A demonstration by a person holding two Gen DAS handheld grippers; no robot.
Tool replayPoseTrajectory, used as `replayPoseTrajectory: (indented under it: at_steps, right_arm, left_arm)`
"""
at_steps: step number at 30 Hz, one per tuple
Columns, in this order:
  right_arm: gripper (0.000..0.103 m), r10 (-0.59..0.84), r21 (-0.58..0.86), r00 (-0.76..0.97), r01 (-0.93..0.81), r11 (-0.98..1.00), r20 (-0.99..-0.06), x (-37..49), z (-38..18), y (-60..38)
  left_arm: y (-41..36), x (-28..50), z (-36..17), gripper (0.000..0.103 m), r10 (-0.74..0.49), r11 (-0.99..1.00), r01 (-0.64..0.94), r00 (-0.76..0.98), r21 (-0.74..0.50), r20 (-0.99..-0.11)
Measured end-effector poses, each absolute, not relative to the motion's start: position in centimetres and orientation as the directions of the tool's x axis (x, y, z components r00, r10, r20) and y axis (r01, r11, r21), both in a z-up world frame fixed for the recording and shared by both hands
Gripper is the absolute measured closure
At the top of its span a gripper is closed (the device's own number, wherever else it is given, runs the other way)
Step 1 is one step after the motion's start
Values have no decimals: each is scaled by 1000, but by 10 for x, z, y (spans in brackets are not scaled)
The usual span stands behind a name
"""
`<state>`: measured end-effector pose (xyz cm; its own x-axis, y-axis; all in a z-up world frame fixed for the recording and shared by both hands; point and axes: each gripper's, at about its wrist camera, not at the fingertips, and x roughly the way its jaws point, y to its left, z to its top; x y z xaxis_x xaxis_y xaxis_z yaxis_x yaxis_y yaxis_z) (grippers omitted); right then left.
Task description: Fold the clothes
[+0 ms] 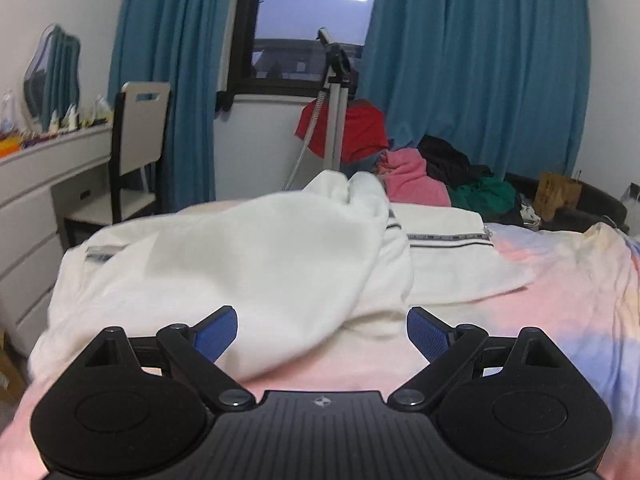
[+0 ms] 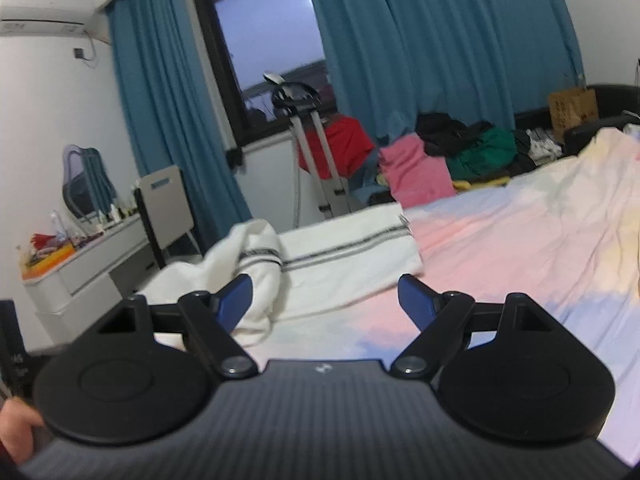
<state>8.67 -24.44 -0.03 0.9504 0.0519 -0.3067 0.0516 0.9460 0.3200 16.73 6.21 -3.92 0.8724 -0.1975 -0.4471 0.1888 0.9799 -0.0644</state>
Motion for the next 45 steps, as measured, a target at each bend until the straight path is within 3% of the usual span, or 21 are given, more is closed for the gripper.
replayPoseTrajectory:
  at_steps: [7,9,15,18,20,21,22,26,32,37,40,45]
  right_arm:
    - [21,37,379,926,116,918,-375,104,-21,-259]
    - [21,13,373,923,143,917,-384,110,-27,-260]
    - [21,-44,335,893,213,918,-447,139,-51,-263]
    - [21,-31,343,889,208,916,-456,153,-63,-264]
    - [21,-37,332,881,215,919,-471,161,-71,-264]
    - [21,-33,336,878,218,916,-478,164,-74,-265]
    - [21,-29,342,874,220,914,-485,167,-76,-265]
    - [21,-11,365,866,223,904,-501,177,-84,-267]
    - [21,37,395,891,163,904,-453,165,-75,-262]
    - [21,134,466,899,85,881,-417,146,-68,-256]
    - [25,215,520,890,28,854,-402,134,-64,-250]
    - [28,310,628,872,-5,779,-378,128,-64,-247]
  left_arm:
    - [25,277,-35,11,-199,976,216,881,-8,-430]
    - [10,309,-36,11,-259,960,278,867,-17,-425]
    - [-28,397,-41,16,-283,955,295,858,-41,-428]
    - [-51,432,-49,41,-252,954,298,848,27,-465]
    - [-67,440,-52,80,-212,948,297,855,111,-474]
    - [-73,443,-53,83,-203,943,302,858,142,-472]
    - [-75,438,-52,89,-213,936,315,861,155,-462]
    - [-77,381,-37,96,-284,904,379,876,196,-389]
    - [-54,252,-22,97,-380,882,447,863,151,-334]
    - [-22,168,-39,98,-419,893,450,832,0,-363]
    - [-4,141,-51,98,-393,911,411,844,-29,-365]
    - [14,138,-69,98,-371,929,341,841,-147,-394]
